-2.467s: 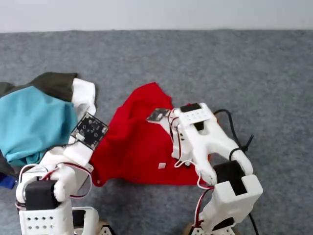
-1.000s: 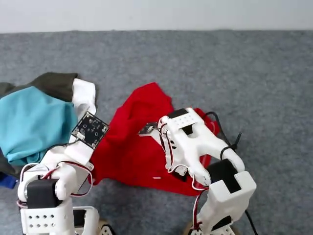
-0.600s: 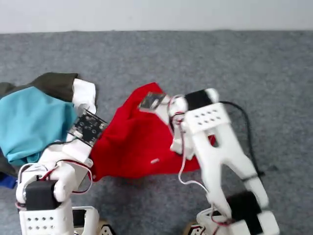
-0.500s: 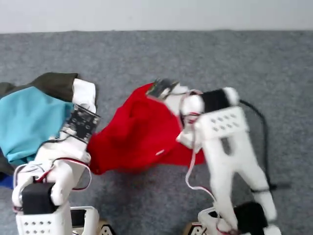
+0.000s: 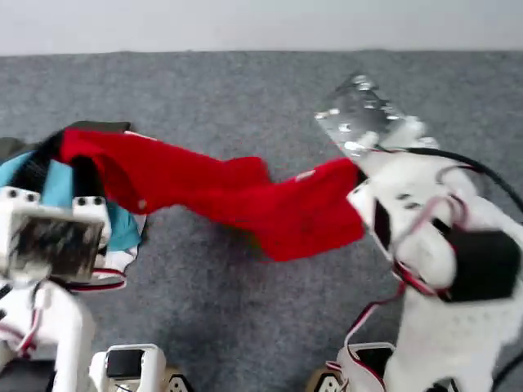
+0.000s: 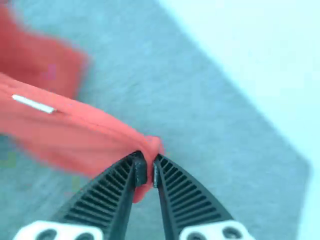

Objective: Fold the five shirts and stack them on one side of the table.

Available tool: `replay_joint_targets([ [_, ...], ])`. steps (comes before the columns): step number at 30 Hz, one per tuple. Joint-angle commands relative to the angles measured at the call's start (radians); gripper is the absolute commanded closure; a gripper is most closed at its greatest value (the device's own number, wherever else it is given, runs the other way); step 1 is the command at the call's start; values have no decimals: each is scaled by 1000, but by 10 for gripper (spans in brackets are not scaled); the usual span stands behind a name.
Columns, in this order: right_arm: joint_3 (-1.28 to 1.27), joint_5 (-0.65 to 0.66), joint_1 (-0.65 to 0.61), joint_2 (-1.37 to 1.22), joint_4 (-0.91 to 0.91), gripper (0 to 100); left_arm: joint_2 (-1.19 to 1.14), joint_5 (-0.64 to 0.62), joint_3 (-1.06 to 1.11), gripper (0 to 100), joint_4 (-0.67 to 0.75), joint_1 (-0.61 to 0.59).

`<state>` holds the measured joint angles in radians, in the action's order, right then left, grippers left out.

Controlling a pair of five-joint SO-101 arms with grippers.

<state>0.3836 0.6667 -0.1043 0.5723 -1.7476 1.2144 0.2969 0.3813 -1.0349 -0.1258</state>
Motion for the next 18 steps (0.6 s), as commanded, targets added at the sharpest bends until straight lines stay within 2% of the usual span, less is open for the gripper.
replay_joint_targets([
  [1, 149, 8, 68, 21, 44, 989, -6, 57, -64, 985, 146, 0],
  [7, 282, 48, 137, 22, 120, 989, -6, 245, -154, 985, 199, 0],
  [18, 623, 181, 277, 22, 107, 989, 5, 382, -341, 985, 173, -8],
])
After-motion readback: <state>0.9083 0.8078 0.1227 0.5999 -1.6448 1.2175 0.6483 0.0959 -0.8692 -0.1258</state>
